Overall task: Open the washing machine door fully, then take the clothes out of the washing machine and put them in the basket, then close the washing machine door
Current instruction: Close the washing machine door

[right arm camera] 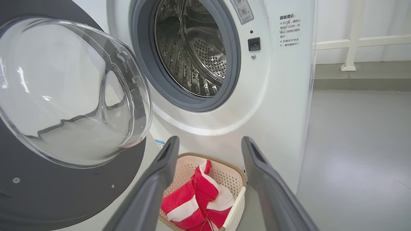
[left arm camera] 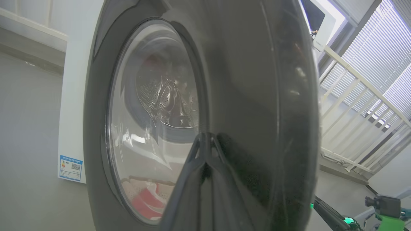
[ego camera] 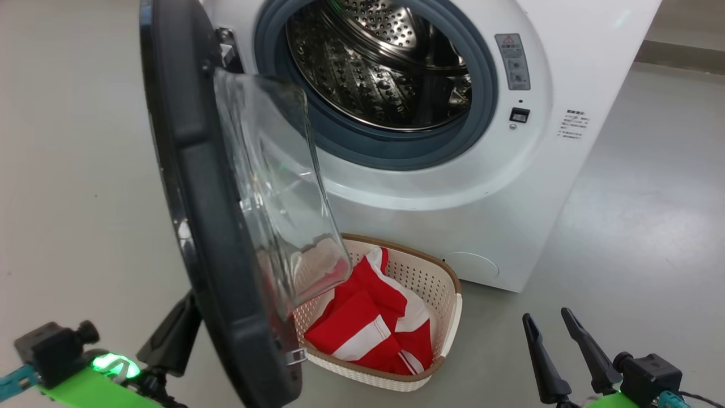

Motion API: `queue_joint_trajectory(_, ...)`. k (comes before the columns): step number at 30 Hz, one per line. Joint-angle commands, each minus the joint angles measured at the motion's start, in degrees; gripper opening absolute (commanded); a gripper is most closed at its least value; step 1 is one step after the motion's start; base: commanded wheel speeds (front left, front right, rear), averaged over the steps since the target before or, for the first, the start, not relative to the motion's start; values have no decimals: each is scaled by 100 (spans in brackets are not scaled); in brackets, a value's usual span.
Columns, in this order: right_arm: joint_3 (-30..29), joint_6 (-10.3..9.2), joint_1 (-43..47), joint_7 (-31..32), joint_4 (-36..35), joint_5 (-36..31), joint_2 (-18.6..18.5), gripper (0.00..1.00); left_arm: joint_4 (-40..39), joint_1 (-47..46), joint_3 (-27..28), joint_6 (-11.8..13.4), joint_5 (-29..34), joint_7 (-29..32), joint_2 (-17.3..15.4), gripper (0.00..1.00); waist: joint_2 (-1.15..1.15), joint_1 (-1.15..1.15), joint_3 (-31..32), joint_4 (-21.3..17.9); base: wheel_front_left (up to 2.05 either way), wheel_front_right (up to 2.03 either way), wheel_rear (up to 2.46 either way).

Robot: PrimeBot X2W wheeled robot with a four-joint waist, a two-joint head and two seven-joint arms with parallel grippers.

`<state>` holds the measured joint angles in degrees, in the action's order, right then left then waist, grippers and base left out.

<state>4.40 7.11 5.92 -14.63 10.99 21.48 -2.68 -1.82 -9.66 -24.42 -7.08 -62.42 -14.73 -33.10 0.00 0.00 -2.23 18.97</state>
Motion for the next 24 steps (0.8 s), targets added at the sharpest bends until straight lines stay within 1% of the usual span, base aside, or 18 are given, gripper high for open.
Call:
queue_joint_trajectory(1, 104, 37, -272, -37, -158, -34, -23, 100, -235, -372, 89, -40, 61, -27, -141, 0, 0, 0, -36, -45, 0, 0, 0)
queue_joint_trajectory(5, 92, 37, -316, -37, -173, -29, -22, 100, -267, -559, -193, -41, 71, -27, -64, 0, 0, 0, -111, -138, 0, 0, 0)
queue_joint_trajectory(8, 77, 37, -355, -37, -187, -19, -22, 100, -206, -749, -377, -41, 124, -27, 113, 0, 0, 0, -176, -213, 0, 0, 0)
queue_joint_trajectory(13, 65, 37, -430, -37, -196, 8, -21, 100, 4, -1141, -474, -41, 252, -27, 485, 0, 0, 0, -281, -379, 0, 0, 0)
queue_joint_trajectory(18, 37, 37, -526, -37, -216, 41, -21, 100, 270, -1551, -635, -41, 413, -27, 774, 0, 0, 0, -404, -625, 0, 0, 0)
queue_joint_trajectory(24, -4, 37, -618, -37, -246, 85, -21, 100, 631, -2068, -748, -41, 519, -27, 1019, 0, 0, 0, -575, -980, 0, 0, 0)
